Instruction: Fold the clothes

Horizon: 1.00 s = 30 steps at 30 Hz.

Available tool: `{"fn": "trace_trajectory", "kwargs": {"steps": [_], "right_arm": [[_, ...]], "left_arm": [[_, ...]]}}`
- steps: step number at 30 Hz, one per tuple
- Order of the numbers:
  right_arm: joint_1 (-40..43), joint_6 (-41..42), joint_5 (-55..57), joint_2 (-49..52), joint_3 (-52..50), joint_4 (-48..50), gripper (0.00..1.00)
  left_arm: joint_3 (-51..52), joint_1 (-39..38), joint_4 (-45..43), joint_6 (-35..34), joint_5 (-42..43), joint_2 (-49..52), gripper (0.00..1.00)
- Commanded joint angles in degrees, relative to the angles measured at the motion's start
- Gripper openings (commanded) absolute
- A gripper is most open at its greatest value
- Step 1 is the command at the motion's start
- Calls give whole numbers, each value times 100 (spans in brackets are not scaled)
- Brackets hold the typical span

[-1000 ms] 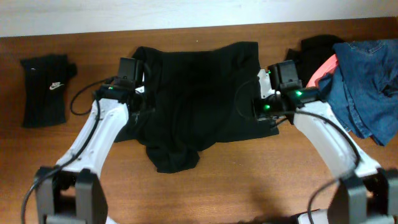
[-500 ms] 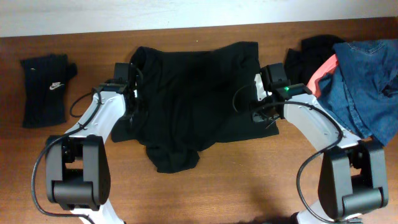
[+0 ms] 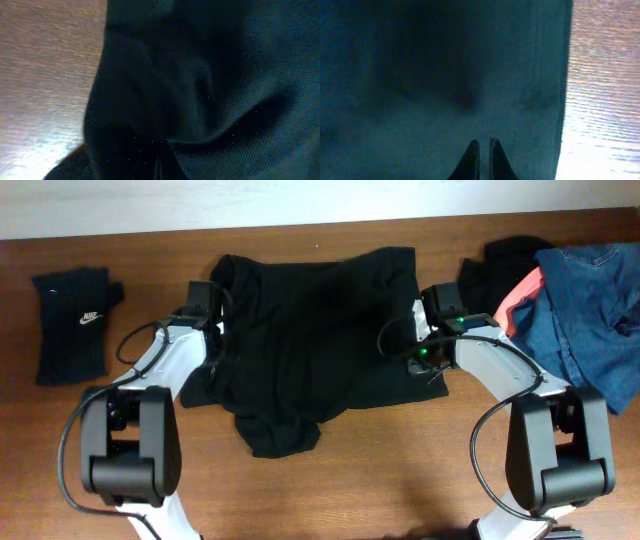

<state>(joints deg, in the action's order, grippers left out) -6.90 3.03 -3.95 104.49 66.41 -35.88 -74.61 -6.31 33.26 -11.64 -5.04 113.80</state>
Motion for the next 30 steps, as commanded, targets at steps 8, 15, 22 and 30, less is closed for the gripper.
{"fn": "trace_trajectory", "kwargs": {"steps": [8, 15, 22, 30], "right_arm": [[22, 44, -184, 310, -26, 33, 4], [24, 44, -175, 518, -26, 2, 4], [24, 46, -109, 540, -92, -212, 4], [107, 240, 463, 540, -356, -339, 4]], "left_arm": [[-11, 15, -273, 107, -323, 236, 1], [-11, 17, -426, 109, -404, 334, 1], [-11, 166, -542, 238, -400, 337, 1], [-11, 562, -551, 492, -374, 348, 1]]}}
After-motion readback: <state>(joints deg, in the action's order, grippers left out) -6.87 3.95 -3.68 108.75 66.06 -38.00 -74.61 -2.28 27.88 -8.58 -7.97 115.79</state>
